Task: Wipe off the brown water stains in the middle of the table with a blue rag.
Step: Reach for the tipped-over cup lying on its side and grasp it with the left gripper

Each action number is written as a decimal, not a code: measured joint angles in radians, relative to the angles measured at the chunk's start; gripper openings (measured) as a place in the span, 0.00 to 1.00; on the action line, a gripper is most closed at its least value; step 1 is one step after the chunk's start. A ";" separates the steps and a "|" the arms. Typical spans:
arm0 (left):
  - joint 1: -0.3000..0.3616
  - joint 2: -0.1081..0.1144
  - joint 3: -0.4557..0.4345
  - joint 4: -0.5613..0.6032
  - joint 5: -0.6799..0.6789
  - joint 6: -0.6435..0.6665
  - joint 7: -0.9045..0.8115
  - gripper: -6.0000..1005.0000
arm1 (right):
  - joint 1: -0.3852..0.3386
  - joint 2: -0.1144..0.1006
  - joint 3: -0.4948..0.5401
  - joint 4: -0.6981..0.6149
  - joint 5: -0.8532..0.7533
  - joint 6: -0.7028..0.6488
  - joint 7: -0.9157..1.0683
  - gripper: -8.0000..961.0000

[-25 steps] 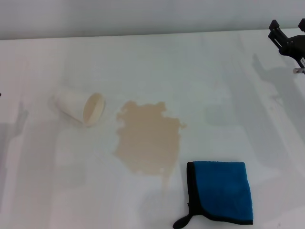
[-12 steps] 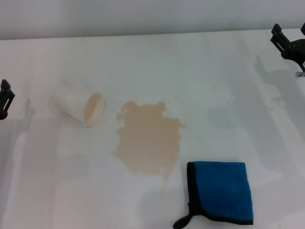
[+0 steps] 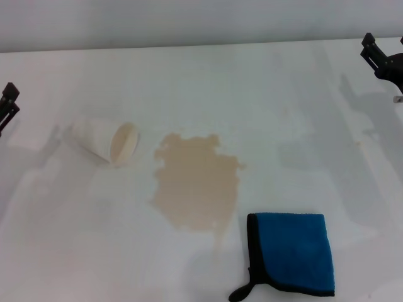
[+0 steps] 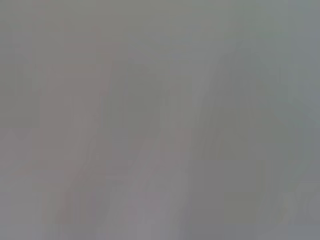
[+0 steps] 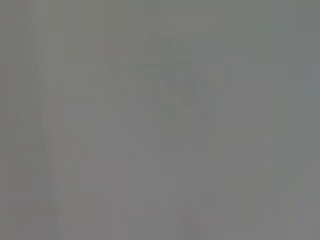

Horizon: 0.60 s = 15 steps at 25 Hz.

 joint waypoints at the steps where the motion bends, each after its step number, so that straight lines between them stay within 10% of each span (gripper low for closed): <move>1: -0.010 0.006 0.008 -0.053 0.041 0.026 -0.066 0.88 | 0.000 -0.001 0.000 0.000 0.000 0.000 0.000 0.91; 15: -0.261 0.170 0.030 -0.416 0.597 0.242 -0.280 0.88 | -0.001 -0.001 0.010 -0.023 0.003 -0.038 0.000 0.91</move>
